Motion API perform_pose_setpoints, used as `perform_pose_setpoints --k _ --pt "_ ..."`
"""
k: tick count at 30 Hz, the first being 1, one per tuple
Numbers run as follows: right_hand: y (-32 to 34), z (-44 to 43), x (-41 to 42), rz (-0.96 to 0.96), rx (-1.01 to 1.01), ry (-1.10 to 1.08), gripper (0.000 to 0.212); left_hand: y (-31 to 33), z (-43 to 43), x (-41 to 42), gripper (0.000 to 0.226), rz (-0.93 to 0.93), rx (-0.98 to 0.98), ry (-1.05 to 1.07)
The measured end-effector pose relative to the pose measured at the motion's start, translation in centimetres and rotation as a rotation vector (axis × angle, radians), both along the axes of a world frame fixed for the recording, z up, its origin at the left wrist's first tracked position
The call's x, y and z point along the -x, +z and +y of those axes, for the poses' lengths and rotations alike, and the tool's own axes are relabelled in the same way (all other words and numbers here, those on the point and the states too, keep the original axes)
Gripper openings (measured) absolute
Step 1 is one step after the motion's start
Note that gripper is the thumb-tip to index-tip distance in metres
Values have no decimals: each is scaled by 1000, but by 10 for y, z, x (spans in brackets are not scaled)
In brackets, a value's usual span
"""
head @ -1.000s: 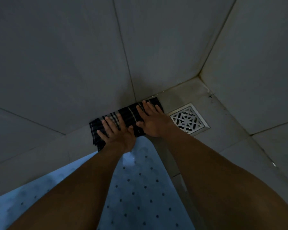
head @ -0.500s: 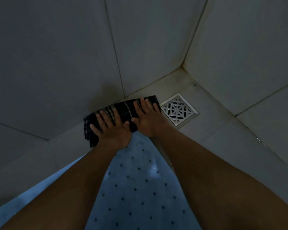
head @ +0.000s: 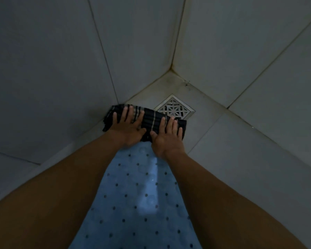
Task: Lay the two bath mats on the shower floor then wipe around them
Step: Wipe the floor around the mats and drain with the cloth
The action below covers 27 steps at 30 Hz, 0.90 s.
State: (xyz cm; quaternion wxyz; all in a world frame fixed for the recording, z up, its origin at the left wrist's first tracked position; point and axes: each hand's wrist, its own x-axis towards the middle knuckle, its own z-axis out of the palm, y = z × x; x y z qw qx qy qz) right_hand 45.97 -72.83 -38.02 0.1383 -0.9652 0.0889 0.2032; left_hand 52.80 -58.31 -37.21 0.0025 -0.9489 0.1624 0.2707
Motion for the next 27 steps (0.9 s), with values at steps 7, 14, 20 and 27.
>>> perform_pose_setpoints --k 7,14,20,27 --pt "-1 -16 30 -29 3 -160 69 -6 -26 -9 71 -36 7 -246" --pt "2 -58 56 -41 38 -143 73 -9 -63 21 73 -122 40 -302" --pt "0 -101 68 -82 67 -55 70 -11 -84 41 62 -200 124 -244" --pt "-5 -134 53 -110 109 22 70 -25 -100 51 61 -270 215 -177"
